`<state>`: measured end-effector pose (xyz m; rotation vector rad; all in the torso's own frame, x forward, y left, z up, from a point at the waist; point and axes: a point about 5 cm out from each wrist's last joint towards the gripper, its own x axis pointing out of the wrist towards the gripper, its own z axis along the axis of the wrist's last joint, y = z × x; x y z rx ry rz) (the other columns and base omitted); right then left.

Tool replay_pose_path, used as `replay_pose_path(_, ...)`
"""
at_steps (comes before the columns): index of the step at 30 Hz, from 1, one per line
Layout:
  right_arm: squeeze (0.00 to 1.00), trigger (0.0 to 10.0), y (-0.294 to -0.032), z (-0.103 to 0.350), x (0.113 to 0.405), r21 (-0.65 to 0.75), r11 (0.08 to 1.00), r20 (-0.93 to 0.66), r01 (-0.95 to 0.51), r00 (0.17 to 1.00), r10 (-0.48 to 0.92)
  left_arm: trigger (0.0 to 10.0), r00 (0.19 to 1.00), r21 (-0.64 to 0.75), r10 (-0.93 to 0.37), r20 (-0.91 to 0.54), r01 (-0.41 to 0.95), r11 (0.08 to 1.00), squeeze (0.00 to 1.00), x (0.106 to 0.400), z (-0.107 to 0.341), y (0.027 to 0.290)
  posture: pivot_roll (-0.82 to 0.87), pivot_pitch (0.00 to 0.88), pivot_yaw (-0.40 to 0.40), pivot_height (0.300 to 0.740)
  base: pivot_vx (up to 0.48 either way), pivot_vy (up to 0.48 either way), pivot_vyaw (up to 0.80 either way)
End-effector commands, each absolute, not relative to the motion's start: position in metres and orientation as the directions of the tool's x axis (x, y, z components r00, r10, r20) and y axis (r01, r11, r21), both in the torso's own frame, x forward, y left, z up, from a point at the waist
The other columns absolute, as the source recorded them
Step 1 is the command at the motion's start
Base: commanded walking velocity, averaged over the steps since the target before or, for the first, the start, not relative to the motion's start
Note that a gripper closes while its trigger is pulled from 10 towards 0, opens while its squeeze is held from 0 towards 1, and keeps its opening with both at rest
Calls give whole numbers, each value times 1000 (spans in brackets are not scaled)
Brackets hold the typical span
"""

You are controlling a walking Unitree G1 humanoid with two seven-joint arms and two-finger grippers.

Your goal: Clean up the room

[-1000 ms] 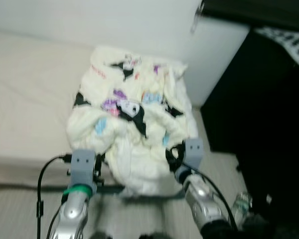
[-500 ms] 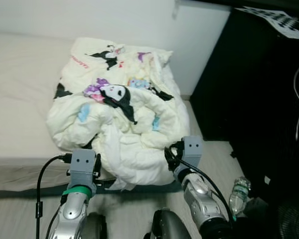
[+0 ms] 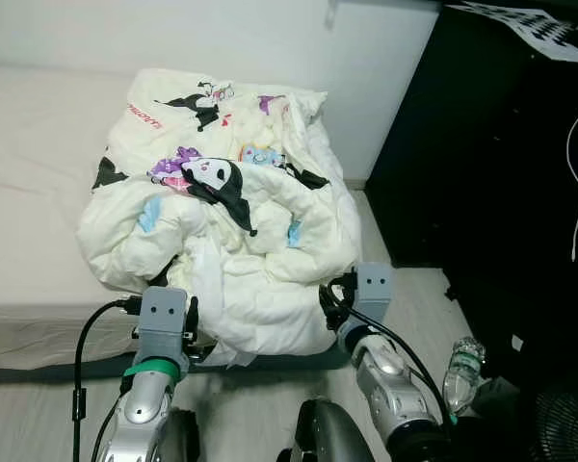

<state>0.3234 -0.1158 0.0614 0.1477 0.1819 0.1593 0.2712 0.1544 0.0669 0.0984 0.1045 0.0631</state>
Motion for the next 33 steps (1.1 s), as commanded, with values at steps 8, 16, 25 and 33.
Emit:
replay_pose_path(8,0,10000,-120,57,321,169,978,-179,-124,972,154,10000,991,102,62,-115,-51,994,0,269,64,153,39,67,-84,622,0,0,0)
replay_pose_path(16,0,10000,-120,57,321,169,978,-179,-124,972,154,10000,991,102,62,-115,-51,994,0,269,64,153,39,67,-84,622,0,0,0)
replay_pose_path(25,0,10000,-120,57,321,169,978,-179,-124,972,154,10000,991,102,62,-115,-51,994,0,269,64,153,39,67,-84,622,0,0,0)
replay_pose_path(33,0,10000,-120,57,321,169,978,-179,-124,972,154,10000,991,102,62,-115,-51,993,0,269,64,153,39,67,-84,622,0,0,0)
